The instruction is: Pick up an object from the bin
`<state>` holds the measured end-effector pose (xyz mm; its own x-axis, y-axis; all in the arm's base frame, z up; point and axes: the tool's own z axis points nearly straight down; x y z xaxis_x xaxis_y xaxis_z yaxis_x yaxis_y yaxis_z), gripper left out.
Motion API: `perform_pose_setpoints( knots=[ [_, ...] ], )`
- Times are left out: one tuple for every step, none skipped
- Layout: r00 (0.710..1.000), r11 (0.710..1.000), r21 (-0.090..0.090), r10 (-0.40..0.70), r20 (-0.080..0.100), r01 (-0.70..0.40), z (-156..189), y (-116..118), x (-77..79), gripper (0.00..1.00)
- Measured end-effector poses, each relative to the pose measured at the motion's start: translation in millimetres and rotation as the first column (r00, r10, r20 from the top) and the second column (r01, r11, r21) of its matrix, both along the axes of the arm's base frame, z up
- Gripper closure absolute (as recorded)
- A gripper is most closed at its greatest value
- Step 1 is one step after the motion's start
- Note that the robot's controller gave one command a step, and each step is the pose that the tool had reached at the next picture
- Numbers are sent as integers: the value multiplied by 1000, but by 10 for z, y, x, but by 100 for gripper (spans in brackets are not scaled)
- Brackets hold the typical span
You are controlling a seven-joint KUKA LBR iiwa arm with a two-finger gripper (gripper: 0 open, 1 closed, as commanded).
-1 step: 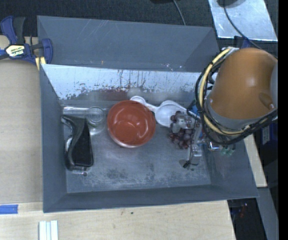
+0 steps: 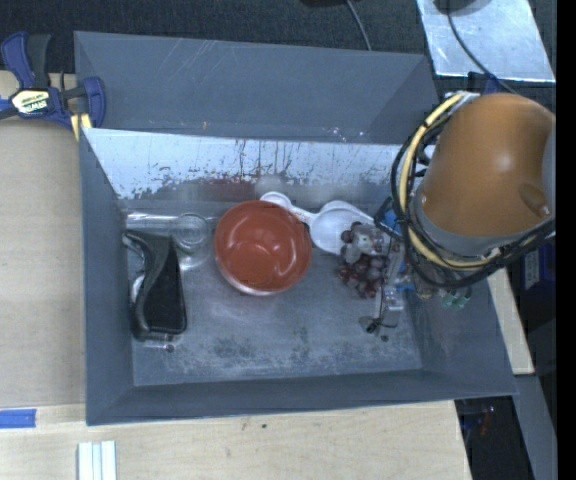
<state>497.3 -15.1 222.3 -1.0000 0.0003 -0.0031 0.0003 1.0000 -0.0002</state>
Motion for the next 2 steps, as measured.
perform_pose_setpoints(
  knots=[
    [1000,1000,1,-27,6,27,-1445,-948,809,0],
    [996,996,-3,85,14,-85,-1537,-947,838,0]
  ],
)
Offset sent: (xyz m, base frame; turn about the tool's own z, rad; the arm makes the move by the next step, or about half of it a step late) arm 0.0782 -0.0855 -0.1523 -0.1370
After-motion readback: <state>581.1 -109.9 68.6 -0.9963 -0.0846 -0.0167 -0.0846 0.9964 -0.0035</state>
